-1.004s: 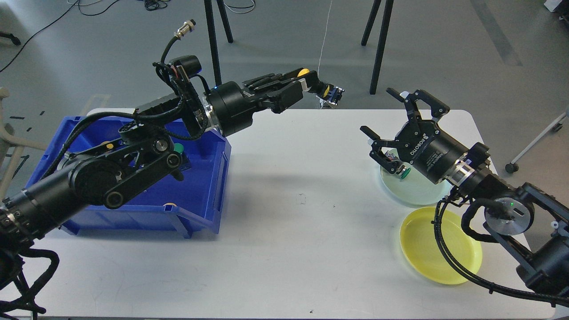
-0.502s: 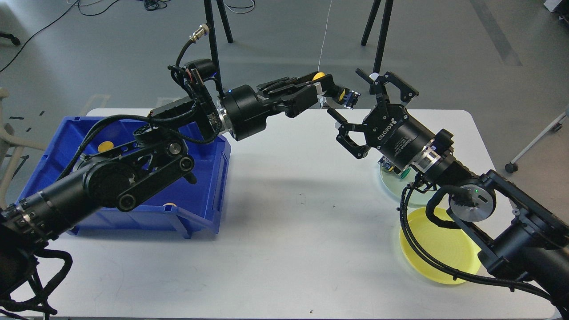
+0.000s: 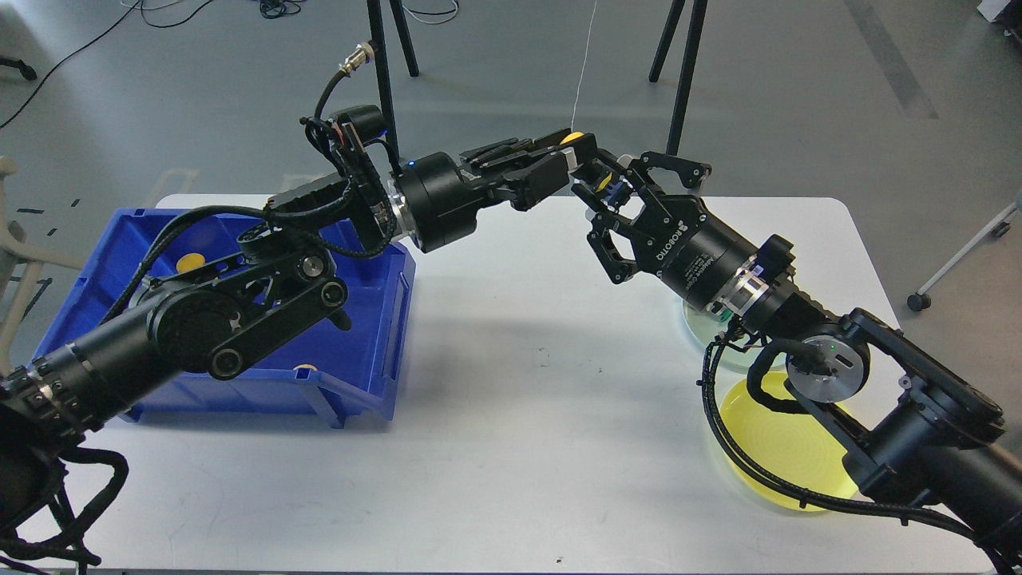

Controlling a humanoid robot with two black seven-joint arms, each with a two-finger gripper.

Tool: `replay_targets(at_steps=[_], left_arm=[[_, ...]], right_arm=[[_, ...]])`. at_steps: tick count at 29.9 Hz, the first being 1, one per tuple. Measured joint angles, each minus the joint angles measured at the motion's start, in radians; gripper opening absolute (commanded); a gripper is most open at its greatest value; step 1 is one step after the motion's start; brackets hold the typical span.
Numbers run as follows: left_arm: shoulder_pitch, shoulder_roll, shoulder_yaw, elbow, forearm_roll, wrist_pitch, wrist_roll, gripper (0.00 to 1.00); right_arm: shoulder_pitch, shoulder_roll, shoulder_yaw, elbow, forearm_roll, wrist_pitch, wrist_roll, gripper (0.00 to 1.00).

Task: Pass button and place on color plate
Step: 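Grasp the yellow button with the right gripper and release left, then lower the yellow button onto the yellow plate, open right gripper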

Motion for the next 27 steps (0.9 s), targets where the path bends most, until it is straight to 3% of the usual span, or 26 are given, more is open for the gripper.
replay_targets(at_steps=[7,15,23,27], left_arm=[[0.000,0.007,0.000,-0.001,-0.001,-0.001,-0.001,0.31],[0.000,0.006,0.000,-0.008,-0.005,-0.002,-0.006,0.70],[0.001,0.001,-0.013,-0.011,-0.011,0.003,-0.012,0.80],[0.001,0.001,-0.026,-0.009,-0.018,0.012,-0.012,0.93]], right_arm=[[0.000,0.000,-0.004,0.000,-0.001,-0.003,0.000,0.21],[-0.003,-0.007,0.002,0.001,-0.002,-0.004,-0.001,0.21],[-0.017,-0.032,0.025,0.003,0.003,0.003,0.000,0.22],[-0.038,-0.049,0.037,0.006,0.003,0.003,0.001,0.22]])
